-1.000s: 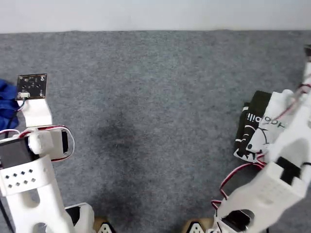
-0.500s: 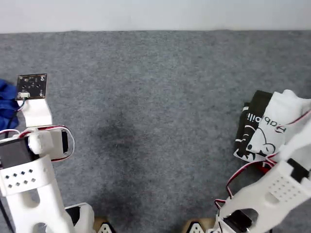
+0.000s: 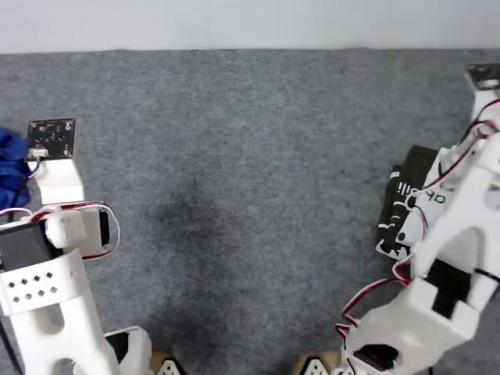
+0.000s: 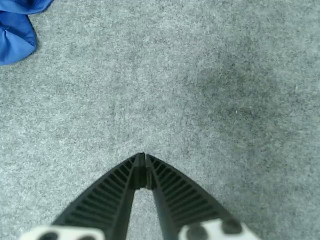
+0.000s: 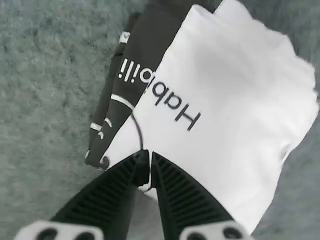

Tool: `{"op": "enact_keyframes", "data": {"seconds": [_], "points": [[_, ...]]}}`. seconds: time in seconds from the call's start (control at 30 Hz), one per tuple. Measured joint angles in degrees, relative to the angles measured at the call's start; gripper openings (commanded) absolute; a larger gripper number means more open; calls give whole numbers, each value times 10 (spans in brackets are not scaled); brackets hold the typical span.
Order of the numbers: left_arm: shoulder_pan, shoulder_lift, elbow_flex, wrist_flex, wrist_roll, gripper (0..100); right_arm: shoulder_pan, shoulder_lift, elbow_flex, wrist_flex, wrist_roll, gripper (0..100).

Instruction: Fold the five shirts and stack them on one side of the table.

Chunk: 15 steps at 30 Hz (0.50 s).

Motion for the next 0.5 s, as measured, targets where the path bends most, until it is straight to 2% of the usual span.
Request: {"op": "enact_keyframes", "data": {"seconds": [0.13, 0.37, 0.5], "points": [[0, 0, 0, 0, 0, 5, -14, -69, 83, 0, -48, 9], [0, -18, 0, 0, -2, 5, -87, -224, 306, 1, -62, 9], [0, -37, -34, 0, -25, 5, -117, -284, 409, 1, -63, 9]]}}
